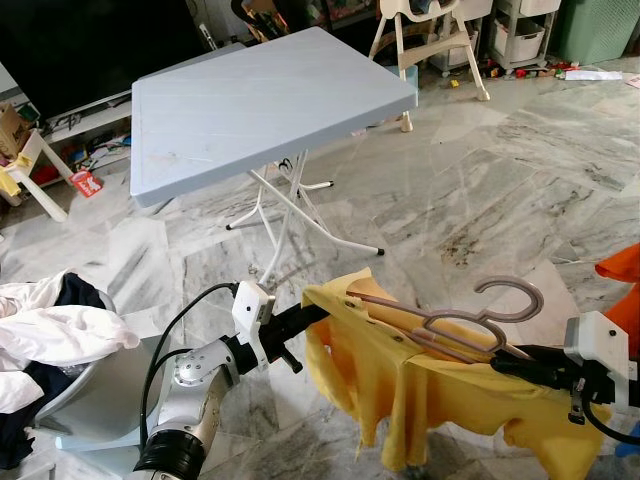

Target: Hang hanger

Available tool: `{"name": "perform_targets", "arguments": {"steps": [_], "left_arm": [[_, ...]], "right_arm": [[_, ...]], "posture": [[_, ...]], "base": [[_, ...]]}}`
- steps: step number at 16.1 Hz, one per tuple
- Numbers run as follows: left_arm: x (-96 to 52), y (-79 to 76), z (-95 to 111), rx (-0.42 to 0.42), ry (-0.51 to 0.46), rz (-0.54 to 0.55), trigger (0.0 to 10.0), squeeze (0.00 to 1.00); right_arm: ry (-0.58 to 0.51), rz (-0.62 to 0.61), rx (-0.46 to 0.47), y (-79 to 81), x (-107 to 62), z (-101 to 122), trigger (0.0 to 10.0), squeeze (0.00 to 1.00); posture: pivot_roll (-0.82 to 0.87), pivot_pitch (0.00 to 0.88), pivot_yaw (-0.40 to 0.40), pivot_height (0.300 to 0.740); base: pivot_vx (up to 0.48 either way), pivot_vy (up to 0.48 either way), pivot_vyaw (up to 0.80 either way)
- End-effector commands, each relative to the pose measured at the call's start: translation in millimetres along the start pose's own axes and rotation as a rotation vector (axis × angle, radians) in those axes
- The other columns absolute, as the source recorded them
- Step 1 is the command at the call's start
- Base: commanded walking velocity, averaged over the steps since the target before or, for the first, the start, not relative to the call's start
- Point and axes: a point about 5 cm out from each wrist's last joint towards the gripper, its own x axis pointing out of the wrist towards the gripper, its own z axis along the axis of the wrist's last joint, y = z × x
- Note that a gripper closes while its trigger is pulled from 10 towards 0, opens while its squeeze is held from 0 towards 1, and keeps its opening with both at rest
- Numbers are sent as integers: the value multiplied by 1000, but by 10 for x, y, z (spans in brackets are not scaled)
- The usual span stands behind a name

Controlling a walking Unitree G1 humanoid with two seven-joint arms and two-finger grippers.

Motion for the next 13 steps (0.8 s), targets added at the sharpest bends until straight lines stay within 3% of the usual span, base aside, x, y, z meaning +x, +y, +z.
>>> {"name": "perform_targets", "arguments": {"steps": [1, 5, 13], "left_arm": [[-56, 47, 62, 24, -13, 6, 0, 0], [-99, 182, 165, 42, -51, 96, 0, 0], [-413, 517, 207, 38, -94, 385, 0, 0]], "right_arm": [[-7, -2, -18, -11, 35, 21, 10000, 0], [48, -26, -11, -10, -4, -113, 10000, 0], [32, -202, 142, 59, -189, -492, 10000, 0]], "posture": [[-195, 39, 186, 740], [-192, 37, 185, 740], [-188, 30, 172, 740]], "base": [[0, 0, 0], [0, 0, 0], [0, 0, 0]]}}
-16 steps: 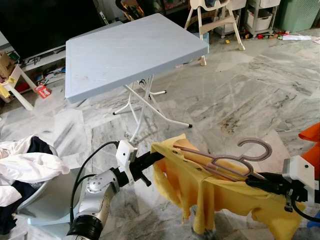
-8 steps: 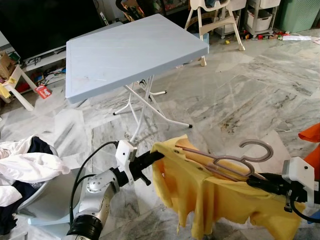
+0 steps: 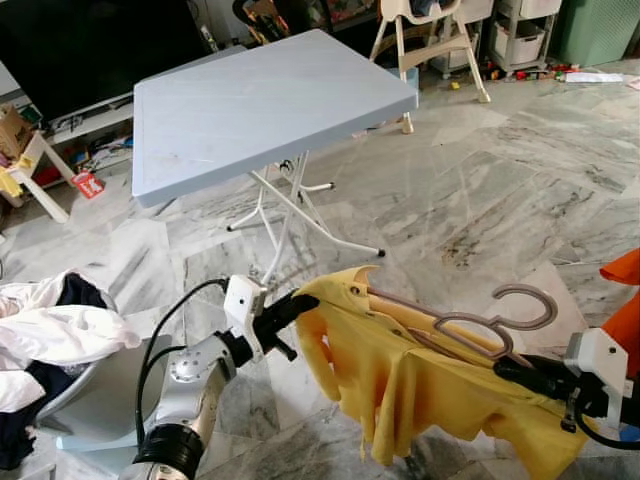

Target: Hang hanger

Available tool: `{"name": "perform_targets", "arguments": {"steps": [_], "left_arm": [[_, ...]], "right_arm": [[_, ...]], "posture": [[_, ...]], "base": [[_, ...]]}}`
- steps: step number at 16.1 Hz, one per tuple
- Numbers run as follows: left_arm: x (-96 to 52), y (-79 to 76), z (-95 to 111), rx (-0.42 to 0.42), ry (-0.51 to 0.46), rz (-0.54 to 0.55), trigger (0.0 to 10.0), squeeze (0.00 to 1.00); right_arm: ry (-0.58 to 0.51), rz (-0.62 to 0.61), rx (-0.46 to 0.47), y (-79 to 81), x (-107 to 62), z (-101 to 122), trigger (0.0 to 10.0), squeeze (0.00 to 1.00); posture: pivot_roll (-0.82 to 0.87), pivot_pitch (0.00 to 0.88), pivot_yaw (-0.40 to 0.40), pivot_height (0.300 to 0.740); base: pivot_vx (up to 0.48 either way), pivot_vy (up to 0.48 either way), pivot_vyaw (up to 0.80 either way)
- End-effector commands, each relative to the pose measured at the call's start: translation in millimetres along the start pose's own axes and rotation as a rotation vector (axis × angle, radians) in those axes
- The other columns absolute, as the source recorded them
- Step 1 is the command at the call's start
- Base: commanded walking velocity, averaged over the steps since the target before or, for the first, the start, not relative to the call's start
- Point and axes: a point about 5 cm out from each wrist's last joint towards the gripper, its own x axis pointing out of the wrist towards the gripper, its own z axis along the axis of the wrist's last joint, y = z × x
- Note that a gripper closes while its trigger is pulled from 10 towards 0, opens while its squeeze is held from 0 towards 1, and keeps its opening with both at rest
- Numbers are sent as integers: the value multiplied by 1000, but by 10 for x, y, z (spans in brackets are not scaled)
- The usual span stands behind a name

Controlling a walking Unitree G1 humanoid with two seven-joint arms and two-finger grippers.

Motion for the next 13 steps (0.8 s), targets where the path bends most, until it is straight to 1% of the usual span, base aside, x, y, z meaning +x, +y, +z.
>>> {"name": "perform_targets", "arguments": {"steps": [1, 3, 4, 5, 8, 10, 13], "left_arm": [[-342, 451, 183, 18, -85, 269, 0, 0], [-390, 490, 175, 32, -89, 321, 0, 0], [-422, 529, 167, 35, -91, 369, 0, 0], [-431, 539, 158, 27, -93, 387, 0, 0], [-425, 506, 69, -3, -78, 420, 0, 0], [-434, 463, -24, -39, -72, 443, 0, 0], [-437, 388, -135, -64, -51, 448, 0, 0]], "right_arm": [[49, -99, 59, -45, -220, -136, 10000, 0], [53, -117, 74, -34, -270, -179, 10000, 0], [54, -132, 77, -35, -297, -194, 10000, 0], [54, -139, 80, -37, -308, -198, 10000, 0], [33, -178, 74, -86, -327, -179, 10000, 0], [4, -219, 65, -147, -333, -124, 10000, 0], [-9, -243, 54, -199, -344, -88, 10000, 0]], "posture": [[-187, 30, 170, 740], [-189, 30, 168, 740], [-189, 31, 166, 740], [-190, 32, 166, 740], [-196, 30, 168, 740], [-199, 30, 169, 740], [-201, 28, 171, 740]], "base": [[0, 0, 0], [0, 0, 0], [0, 0, 0], [0, 0, 0], [0, 0, 0], [0, 0, 0], [0, 0, 0]]}}
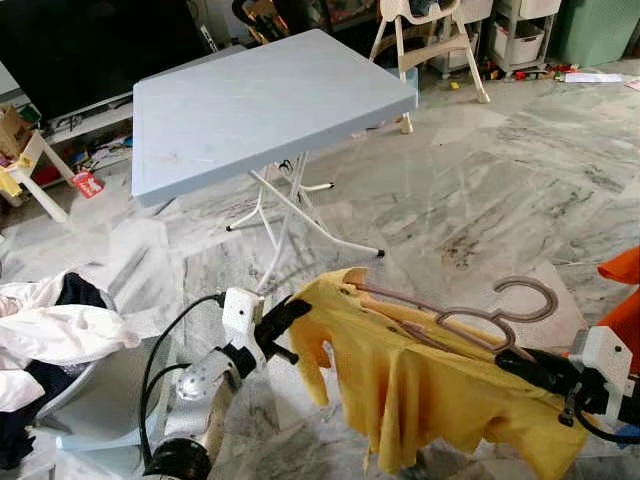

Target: Hang hanger

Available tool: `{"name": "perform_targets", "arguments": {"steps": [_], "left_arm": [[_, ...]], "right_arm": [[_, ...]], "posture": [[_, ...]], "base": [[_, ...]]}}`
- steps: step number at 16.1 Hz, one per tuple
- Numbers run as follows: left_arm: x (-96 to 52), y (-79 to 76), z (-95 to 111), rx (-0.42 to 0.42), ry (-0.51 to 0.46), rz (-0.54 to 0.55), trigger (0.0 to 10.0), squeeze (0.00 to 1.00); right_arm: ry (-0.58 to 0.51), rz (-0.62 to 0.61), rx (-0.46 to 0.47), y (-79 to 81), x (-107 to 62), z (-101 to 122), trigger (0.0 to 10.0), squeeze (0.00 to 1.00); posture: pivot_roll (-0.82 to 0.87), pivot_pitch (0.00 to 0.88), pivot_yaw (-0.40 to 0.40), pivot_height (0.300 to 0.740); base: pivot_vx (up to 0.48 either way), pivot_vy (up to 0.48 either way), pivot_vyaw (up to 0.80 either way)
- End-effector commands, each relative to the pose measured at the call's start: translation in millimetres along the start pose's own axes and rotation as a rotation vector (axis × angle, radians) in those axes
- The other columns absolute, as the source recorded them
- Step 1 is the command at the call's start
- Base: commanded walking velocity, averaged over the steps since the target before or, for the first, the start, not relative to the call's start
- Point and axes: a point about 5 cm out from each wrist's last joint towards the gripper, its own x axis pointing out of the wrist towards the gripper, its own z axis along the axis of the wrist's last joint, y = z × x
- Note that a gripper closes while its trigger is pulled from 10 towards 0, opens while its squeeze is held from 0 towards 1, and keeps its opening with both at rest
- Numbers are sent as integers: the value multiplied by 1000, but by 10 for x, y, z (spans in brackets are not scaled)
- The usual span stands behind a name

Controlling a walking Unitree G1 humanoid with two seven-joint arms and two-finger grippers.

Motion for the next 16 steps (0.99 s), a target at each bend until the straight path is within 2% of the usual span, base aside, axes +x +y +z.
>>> {"name": "perform_targets", "arguments": {"steps": [1, 6, 10, 11, 13, 14, 15, 16], "left_arm": [[-338, 475, 56, -28, -48, 314, 0, 0], [-477, 584, -66, -65, -3, 480, 0, 0], [-402, 663, 97, -37, -40, 497, 0, 0], [-338, 616, 113, -42, -40, 452, 0, 0], [-226, 432, 46, 25, 14, 331, 0, 0], [-187, 358, 18, 33, 22, 294, 6588, 0], [-157, 314, -6, 38, 31, 286, 10000, 0], [-131, 285, -20, 38, 34, 292, 10000, 780]], "right_arm": [[25, -177, 27, -193, -327, -25, 10000, 0], [22, -180, 14, -227, -327, 2, 10000, 0], [1, -150, 1, -229, -237, 53, 10000, 0], [-22, -154, -12, -232, -174, 91, 10000, 0], [-78, -165, -29, -225, -42, 184, 10000, 0], [-91, -161, -40, -204, 20, 210, 10000, 0], [-104, -154, -47, -178, 76, 228, 10000, 0], [-117, -136, -41, -131, 127, 234, 10000, 0]], "posture": [[-200, 27, 172, 740], [-197, 23, 175, 740], [-193, 22, 174, 740], [-193, 22, 174, 740], [-194, 20, 176, 740], [-194, 21, 178, 740], [-194, 21, 179, 740], [-196, 21, 181, 740]], "base": [[0, 0, 0], [0, 0, 0], [0, 0, 0], [0, 0, 0], [0, 0, 0], [0, 0, 0], [0, 0, 0], [0, 0, 0]]}}
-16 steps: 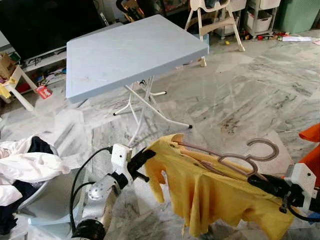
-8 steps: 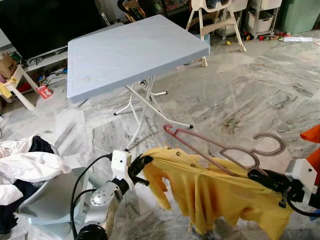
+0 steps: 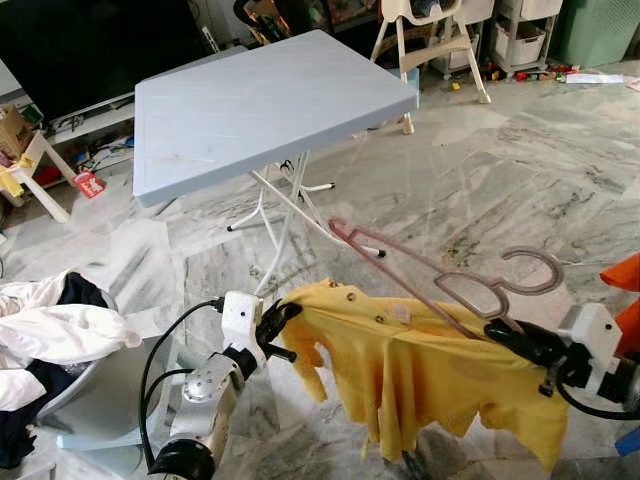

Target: Hang hanger

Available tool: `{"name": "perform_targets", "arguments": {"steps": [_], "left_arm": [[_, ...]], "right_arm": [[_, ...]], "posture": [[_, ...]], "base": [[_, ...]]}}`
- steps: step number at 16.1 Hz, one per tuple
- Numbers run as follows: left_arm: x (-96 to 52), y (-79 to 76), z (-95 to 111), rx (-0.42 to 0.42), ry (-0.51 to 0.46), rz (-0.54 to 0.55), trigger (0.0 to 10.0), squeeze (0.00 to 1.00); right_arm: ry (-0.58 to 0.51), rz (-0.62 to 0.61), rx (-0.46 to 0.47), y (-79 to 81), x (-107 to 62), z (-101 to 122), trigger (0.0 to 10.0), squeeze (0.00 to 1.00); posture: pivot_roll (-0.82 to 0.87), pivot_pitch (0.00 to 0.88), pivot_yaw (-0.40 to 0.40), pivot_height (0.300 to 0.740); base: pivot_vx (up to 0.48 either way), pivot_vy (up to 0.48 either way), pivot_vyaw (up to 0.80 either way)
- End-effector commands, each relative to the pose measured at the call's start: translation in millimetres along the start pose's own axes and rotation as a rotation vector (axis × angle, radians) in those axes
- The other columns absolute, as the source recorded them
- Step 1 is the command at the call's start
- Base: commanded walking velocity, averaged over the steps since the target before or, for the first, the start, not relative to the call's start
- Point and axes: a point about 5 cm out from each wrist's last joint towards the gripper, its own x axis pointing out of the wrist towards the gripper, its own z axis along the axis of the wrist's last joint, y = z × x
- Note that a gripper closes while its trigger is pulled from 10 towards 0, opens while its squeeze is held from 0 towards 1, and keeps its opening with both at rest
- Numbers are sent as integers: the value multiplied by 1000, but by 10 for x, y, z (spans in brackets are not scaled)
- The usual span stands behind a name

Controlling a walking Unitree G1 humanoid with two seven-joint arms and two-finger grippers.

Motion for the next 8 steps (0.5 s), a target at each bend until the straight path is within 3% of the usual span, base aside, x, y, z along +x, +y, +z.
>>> {"name": "perform_targets", "arguments": {"steps": [1, 8], "left_arm": [[-92, 223, 52, 14, -21, 104, 10000, 1000], [-124, 227, -29, 11, 2, 126, 10000, 1000]], "right_arm": [[2, -47, -11, -51, -69, 26, 10000, 0], [95, 17, -25, -56, -266, 19, 10000, 0]], "posture": [[-195, 23, 182, 740], [-214, 41, 161, 740]], "base": [[0, 0, 0], [0, 0, 0]]}}
